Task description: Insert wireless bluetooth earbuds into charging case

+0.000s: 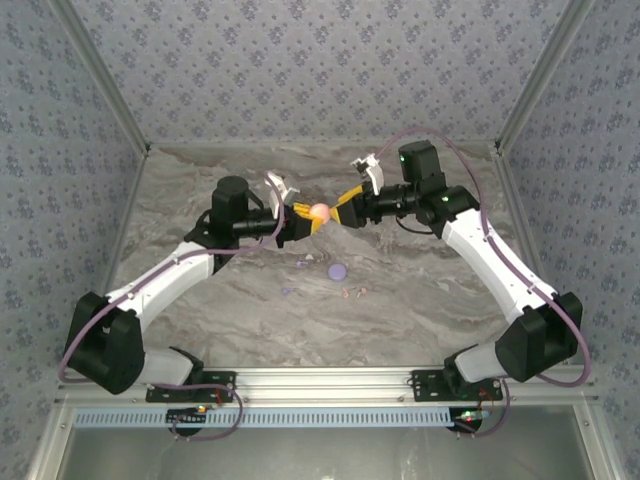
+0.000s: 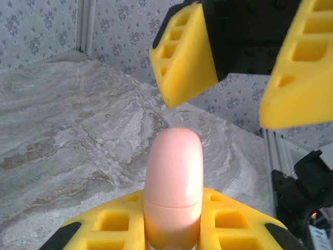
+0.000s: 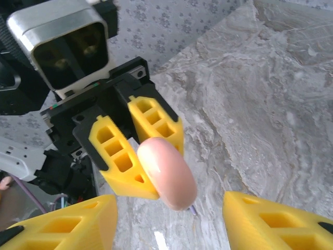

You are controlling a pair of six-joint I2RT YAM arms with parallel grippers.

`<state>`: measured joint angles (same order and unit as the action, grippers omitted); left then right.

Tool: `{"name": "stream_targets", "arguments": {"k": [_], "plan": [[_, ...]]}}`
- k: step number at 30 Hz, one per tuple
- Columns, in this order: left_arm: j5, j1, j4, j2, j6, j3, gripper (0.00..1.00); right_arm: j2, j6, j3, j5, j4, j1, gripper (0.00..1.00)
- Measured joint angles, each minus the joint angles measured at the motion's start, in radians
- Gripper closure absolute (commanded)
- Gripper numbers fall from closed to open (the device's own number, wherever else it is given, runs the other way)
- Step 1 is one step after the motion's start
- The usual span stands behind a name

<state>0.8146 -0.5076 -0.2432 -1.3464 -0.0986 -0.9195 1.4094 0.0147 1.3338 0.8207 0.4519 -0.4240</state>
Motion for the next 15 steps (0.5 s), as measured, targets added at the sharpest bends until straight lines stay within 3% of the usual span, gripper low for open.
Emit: {"name": "stream_targets", "arguments": {"k": [15], "plan": [[-0.01,-0.03,-0.053,0.0,0.133,0.012,0.85,0.018,0.047,0.005,-0.086,0.077,-0.043,0.39]]}}
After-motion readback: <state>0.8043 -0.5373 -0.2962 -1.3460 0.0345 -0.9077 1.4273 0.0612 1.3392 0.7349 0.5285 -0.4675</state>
